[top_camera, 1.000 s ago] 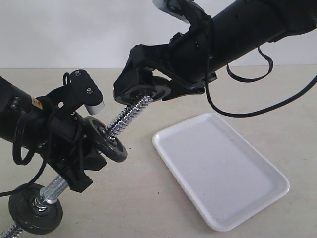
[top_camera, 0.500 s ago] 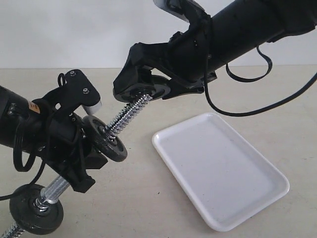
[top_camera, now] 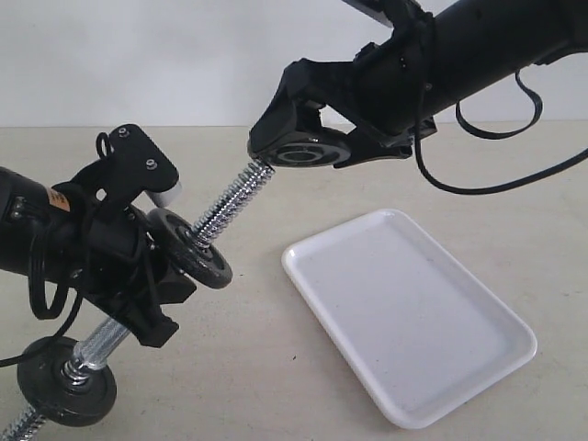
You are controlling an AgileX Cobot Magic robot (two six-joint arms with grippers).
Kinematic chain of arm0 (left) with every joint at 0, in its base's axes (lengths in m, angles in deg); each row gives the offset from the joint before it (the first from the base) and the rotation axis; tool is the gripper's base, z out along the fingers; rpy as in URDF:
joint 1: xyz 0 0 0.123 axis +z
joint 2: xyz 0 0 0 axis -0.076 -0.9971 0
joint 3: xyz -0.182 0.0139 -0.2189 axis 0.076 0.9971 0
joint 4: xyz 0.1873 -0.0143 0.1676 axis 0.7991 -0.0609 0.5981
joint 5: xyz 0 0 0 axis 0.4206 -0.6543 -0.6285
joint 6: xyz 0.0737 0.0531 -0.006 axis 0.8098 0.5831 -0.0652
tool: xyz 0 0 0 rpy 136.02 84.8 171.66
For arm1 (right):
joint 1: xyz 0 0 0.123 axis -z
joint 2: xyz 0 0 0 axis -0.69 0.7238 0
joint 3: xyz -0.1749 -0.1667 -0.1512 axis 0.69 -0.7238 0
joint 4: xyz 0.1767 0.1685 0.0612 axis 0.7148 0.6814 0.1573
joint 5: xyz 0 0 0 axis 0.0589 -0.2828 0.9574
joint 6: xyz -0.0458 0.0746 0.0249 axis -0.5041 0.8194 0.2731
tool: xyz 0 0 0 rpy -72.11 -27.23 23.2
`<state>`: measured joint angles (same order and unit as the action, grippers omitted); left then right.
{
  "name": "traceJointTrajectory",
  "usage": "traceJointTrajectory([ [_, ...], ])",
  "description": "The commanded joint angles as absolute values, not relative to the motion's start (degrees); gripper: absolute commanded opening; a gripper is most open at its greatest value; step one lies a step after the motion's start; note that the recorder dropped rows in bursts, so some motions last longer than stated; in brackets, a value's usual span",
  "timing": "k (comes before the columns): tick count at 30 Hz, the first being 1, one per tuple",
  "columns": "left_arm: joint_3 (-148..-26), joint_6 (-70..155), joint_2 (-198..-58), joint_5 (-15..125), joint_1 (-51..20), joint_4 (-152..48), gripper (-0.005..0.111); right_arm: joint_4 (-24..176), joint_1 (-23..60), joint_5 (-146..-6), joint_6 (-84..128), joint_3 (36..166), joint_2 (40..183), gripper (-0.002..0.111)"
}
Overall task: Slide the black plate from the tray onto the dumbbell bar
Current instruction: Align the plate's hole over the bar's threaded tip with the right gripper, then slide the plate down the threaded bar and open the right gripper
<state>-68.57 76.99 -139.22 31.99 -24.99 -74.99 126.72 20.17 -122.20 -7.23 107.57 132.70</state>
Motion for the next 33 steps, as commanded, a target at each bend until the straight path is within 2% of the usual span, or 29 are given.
traceJointTrajectory([
  [1, -70.4, 76.1, -136.5, 41.2, -24.9, -78.0, 0.004, 130.9, 20.2, -123.8, -8.9, 107.9, 131.2, 0.0],
  [9, -70.5, 76.1, -136.5, 43.1, -24.9, -78.0, 0.004, 132.2, 20.2, -128.5, -8.5, 107.9, 131.2, 0.0],
  [18, -70.5, 76.1, -136.5, 42.5, -24.9, -78.0, 0.004, 140.3, 20.2, -121.7, -14.7, 107.9, 131.3, 0.0],
  [33, -70.5, 76.1, -136.5, 43.6, -24.9, -79.3, 0.004, 141.1, 19.7, -122.7, -15.1, 107.9, 133.7, 0.0],
])
